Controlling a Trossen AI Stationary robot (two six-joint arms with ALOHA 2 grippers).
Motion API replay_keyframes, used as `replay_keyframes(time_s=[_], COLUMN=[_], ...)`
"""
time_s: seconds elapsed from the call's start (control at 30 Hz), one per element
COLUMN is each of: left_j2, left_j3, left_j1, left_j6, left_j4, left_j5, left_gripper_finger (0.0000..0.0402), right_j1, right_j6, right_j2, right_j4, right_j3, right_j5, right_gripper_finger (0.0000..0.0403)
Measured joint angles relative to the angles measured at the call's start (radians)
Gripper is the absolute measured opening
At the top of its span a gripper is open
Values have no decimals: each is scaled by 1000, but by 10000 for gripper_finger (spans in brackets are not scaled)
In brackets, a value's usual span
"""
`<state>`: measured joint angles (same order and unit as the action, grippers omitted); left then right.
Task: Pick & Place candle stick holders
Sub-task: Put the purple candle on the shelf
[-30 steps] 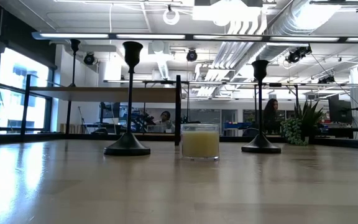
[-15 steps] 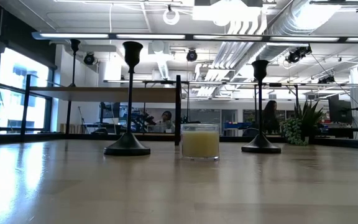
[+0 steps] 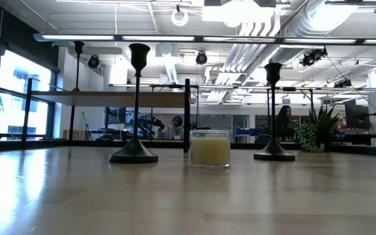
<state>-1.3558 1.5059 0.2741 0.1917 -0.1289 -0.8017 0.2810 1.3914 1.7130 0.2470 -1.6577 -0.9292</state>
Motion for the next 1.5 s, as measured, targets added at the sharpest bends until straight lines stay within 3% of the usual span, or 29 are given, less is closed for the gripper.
replay_keyframes(time_s=[0.4,0.8,1.03,1.23,1.5], left_j2=[-1,-2,-2,-2,-2], left_j3=[0,0,0,0,1], left_j1=[0,1,0,0,0], left_j6=[1,-4,-4,-4,-5], left_j4=[-3,-24,-28,-30,-21], left_j5=[1,16,27,41,57], left_gripper_finger=[340,217,216,216,216], right_j1=[0,1,1,0,13], right_j6=[2,3,-6,-49,113], right_j2=[0,0,0,1,2], right_j4=[0,-1,-1,6,65], right_j3=[0,0,0,0,0], right_j5=[-4,5,2,-49,-89], right_gripper_finger=[184,184,185,233,252])
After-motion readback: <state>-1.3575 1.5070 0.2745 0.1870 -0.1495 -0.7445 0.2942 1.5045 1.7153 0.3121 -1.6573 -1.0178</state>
